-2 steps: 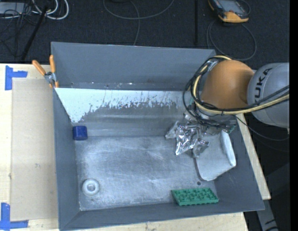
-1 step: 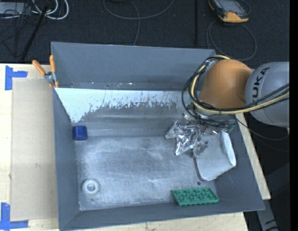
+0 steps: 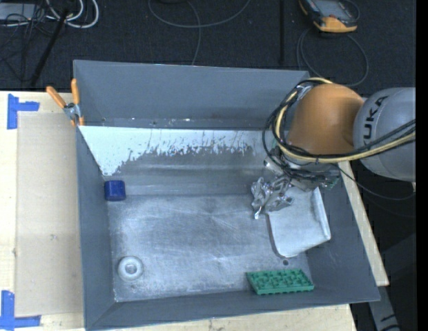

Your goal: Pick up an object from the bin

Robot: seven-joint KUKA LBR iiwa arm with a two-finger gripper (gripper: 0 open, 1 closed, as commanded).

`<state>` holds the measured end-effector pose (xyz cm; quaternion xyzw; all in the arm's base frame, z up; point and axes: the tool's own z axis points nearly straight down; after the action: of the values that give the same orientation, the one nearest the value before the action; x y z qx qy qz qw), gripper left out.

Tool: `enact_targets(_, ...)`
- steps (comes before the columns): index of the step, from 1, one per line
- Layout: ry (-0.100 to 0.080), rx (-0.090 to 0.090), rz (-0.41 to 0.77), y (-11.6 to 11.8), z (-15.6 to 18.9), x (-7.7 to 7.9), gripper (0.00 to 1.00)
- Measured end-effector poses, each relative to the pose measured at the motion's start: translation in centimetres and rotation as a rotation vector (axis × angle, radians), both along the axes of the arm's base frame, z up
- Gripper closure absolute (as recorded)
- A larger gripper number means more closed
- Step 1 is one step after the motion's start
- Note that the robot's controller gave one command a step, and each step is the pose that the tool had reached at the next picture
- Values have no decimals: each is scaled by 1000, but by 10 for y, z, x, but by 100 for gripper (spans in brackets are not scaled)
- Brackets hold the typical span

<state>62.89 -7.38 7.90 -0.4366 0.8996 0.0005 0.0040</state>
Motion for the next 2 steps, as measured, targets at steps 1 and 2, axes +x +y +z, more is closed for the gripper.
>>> enact_targets(1,-2,-4,-4,1,81,2,100)
enact_targets(2,4,-2,-10,2,89,3,100)
